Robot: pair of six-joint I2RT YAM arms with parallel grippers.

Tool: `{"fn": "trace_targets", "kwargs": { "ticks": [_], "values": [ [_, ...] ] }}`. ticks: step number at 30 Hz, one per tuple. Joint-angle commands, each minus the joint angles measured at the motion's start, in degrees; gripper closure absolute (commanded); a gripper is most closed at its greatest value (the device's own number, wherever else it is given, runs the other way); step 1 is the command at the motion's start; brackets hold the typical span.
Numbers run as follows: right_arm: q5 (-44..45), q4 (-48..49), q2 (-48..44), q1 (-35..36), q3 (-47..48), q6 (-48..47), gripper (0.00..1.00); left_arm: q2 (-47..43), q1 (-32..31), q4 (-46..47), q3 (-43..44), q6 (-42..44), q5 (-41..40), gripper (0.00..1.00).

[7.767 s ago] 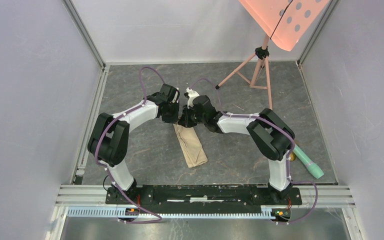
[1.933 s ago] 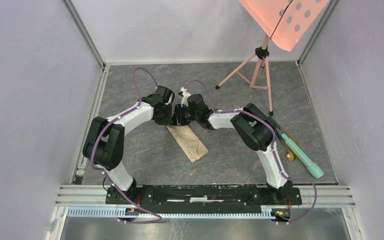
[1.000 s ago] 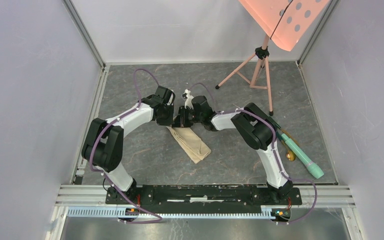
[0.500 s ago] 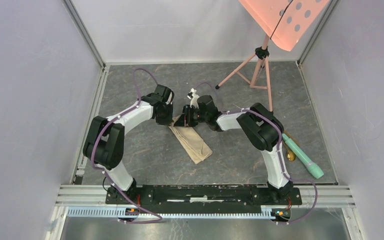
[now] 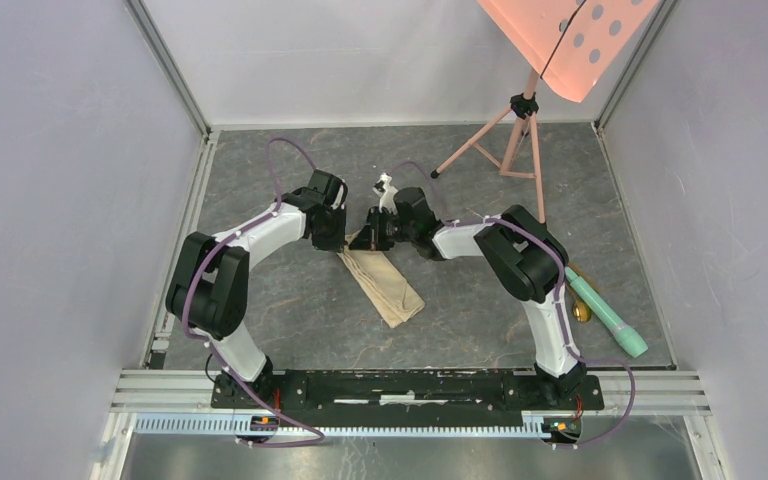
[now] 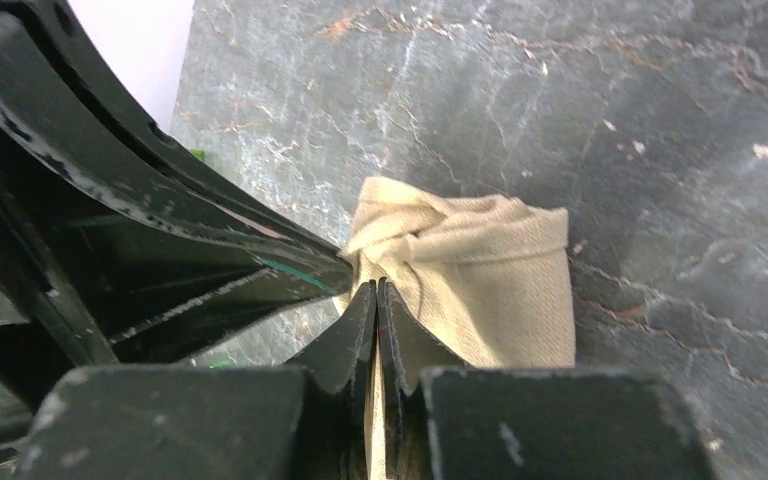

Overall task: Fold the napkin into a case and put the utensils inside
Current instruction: Insert the folded napkin into the top corner of the smaller rectangle at the center of the board.

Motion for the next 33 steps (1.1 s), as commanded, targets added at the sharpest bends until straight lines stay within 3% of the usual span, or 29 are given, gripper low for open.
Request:
{"fn": "trace_targets", "kwargs": {
  "ticks": [1,10,14,17,19,22,28,33],
  "values": [
    [-0.9,3.03,2.09,0.4,3.98,0.87,0.94,-1.69,0.24,1.81,-0.1,0.54,1.12,0.98],
    [0.75,1.49,6.36,1.99,7.91,1.76,0.95,-0.88,0.19,2.03,1.01,0.43,1.48,0.98],
    [5.13,0.58,10.6,5.15,11.1,2.74,0.95,3.42,0.1,3.0,4.5,-2.01,2.29,0.98],
    [5.1,4.11,11.09,4.79,7.74,5.15,0.91,7.27,0.53,1.07,6.02,-2.84,2.68,0.98],
    [3.09,4.86,9.1,4.03,5.71,3.99,0.83,5.73,0.73,2.09,3.57,-3.07,2.6,0.97],
    [0.25,2.87,5.64,2.96,5.08,1.05,0.75,2.36,1.01,1.3,2.31,-3.27,2.77,0.87],
    [-0.45,-2.52,-1.7,1.6,3.6,-4.82,0.68,-6.28,2.61,-1.11,-0.6,-5.52,4.96,0.64],
    [0.43,-4.57,-4.6,-0.02,1.54,-7.4,0.67,-8.88,6.38,0.21,-5.34,-8.7,6.56,0.55]
  ]
}}
